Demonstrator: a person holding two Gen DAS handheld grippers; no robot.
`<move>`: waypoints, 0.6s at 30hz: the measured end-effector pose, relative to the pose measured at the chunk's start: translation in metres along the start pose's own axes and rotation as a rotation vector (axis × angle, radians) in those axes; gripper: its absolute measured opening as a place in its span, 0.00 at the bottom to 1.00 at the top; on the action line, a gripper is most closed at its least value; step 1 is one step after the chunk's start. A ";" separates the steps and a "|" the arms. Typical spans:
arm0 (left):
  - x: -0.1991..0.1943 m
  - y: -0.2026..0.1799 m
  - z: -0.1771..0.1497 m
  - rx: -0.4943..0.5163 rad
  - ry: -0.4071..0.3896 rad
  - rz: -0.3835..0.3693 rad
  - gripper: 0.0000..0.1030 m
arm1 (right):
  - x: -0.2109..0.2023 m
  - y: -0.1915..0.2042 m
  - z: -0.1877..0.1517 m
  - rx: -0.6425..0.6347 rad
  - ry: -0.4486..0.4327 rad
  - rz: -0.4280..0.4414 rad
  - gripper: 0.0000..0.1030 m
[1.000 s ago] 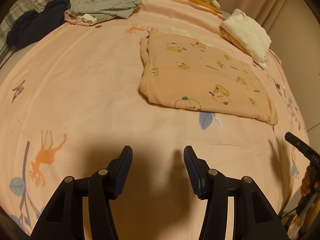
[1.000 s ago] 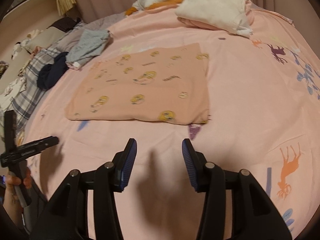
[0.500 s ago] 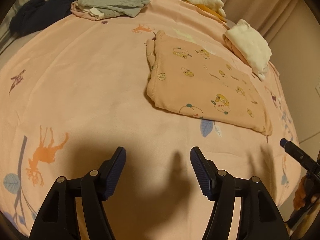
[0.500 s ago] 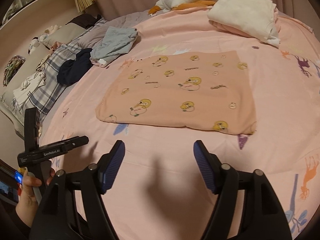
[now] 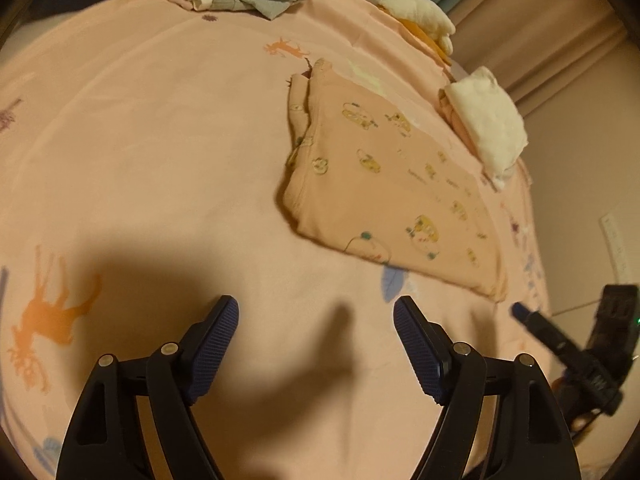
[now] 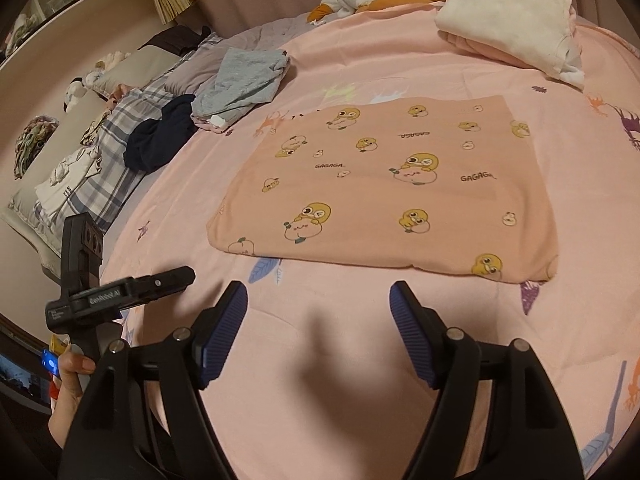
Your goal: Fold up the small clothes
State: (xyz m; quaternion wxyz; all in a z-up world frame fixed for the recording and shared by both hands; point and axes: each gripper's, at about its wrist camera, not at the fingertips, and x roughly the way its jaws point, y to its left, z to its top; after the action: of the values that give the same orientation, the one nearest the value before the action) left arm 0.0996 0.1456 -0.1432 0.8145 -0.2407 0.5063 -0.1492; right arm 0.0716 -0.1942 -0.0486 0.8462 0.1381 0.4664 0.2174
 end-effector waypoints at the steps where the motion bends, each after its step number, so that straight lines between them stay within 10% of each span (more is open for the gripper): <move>1: 0.001 0.001 0.003 -0.008 0.002 -0.013 0.76 | 0.001 0.000 0.001 0.001 0.000 0.001 0.72; 18: 0.053 0.005 0.070 -0.120 0.073 -0.212 0.76 | 0.021 -0.013 0.030 -0.022 -0.047 -0.008 0.72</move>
State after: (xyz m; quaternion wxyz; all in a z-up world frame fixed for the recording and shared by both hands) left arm 0.1860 0.1412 -0.1595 0.7593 -0.3356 0.5152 -0.2128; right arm 0.1100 -0.1955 -0.0542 0.8594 0.1322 0.4444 0.2154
